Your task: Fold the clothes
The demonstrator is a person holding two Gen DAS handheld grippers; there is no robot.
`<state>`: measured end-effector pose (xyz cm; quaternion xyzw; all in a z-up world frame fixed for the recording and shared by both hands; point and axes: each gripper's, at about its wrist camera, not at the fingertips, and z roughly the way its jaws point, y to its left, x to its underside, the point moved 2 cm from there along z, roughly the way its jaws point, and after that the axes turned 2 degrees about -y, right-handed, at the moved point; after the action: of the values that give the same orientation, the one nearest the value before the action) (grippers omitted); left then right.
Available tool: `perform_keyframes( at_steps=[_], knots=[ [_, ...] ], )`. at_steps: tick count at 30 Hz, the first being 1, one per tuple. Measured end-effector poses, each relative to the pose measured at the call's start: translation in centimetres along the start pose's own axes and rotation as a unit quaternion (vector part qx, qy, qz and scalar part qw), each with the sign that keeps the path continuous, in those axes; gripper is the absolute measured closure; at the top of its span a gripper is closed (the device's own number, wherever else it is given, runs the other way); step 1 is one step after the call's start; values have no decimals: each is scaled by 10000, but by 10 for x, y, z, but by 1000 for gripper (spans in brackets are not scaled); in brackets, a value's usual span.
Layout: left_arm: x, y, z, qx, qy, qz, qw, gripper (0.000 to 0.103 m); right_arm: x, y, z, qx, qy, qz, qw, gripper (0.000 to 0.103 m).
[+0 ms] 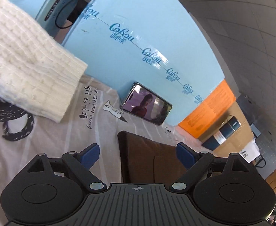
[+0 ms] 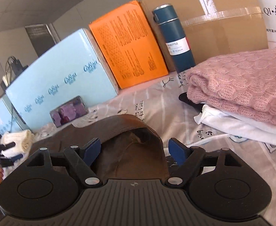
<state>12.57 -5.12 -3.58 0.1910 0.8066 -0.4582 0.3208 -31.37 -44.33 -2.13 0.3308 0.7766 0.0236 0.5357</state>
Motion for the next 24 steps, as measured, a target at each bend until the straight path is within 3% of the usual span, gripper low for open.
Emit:
perform_keyframes(
  at_steps=[3,6,7,8,9,11,12,13,15,16,19,24],
  knots=[
    [3,2,26,-252,260,170,9992,13,-3,-3,31,199,302,-144,9992,37],
    [2,-2,42,-237,229,437,9985,14,-4,-5,52,333,492,-217,9980,49],
    [2,-6,46,-165,249,483,9984,19,-4,-7,58,354,536,-218,9977,54],
    [4,-11,49,-81,305,571,9979,36,-4,-9,63,374,580,-219,9974,61],
    [6,-15,49,-99,312,717,9969,37,-4,-9,68,389,610,-242,9971,65],
    [9,-21,45,-341,176,1040,9938,64,-3,-4,70,371,571,-455,9966,75],
    [10,-25,43,-462,107,1201,9916,71,-4,-1,70,361,547,-569,9962,78],
    [10,-25,39,-494,-4,1222,9913,83,-5,3,70,356,502,-705,9956,83],
    [7,-23,25,-290,-235,1031,9940,92,-10,10,68,432,355,-964,9938,89],
    [7,-23,19,-127,-305,964,9948,101,-13,13,66,513,247,-1125,9920,92],
    [8,-33,12,191,-287,1032,9941,102,-20,23,62,696,-29,-1538,9856,92],
    [10,-28,21,-230,-75,843,9961,96,-19,24,65,954,-26,-1779,9794,92]
  ],
)
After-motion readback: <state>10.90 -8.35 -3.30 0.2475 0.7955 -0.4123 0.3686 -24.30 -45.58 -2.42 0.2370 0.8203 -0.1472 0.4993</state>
